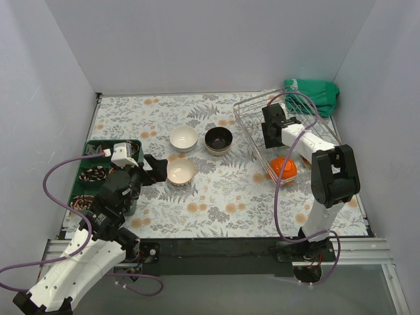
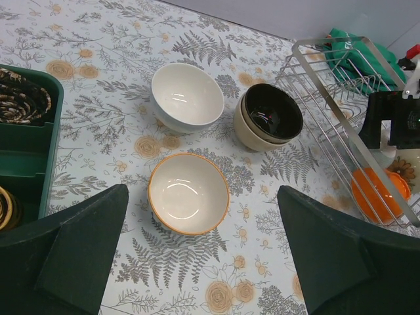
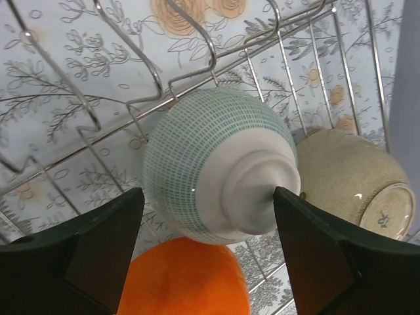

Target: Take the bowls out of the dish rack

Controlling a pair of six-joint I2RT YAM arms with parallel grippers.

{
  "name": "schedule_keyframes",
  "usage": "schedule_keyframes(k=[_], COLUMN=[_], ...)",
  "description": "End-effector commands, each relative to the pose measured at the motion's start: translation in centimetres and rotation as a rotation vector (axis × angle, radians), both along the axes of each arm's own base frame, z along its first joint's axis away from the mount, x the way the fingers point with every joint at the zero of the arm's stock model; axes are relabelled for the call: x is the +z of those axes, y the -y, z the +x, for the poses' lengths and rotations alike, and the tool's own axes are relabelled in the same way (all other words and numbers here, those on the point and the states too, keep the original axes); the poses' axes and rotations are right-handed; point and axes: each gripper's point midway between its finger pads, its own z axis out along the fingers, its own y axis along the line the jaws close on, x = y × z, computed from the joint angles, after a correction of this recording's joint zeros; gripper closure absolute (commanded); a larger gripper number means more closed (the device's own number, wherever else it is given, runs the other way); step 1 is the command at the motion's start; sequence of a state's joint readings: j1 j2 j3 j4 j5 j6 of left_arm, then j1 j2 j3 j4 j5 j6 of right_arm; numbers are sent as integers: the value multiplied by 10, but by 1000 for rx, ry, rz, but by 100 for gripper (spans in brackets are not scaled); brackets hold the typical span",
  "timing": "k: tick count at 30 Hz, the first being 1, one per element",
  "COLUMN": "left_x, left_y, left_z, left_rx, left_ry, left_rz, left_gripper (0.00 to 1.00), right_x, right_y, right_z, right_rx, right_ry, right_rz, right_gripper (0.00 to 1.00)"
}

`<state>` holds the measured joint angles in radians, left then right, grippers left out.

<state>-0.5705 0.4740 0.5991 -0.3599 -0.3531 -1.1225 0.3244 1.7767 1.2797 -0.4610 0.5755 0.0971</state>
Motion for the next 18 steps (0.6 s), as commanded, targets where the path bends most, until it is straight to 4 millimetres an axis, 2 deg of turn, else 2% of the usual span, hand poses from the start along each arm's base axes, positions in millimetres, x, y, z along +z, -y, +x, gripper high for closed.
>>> schedule_keyframes(k=[1,9,14,18], left_x=[-3,-5,-6,-8], left_y=[0,0,1,1], left_z=[-2,-1,-1,-1], left_rx=[-11,-11,-14,-17], left_ry=[-4,-8,-12,-19], left_rz=[17,20,24,27], left_gripper=[2,2,2,2], right_x=[-1,-31,-55,-65], right_y=[4,9,13,17], right_z=[16,15,7,2], right_rx=[-1,5,8,-5], right_ry=[25,-46,-108,-131], right_rz=[-46,-93,-118,-141], right_gripper=[13,9,6,5])
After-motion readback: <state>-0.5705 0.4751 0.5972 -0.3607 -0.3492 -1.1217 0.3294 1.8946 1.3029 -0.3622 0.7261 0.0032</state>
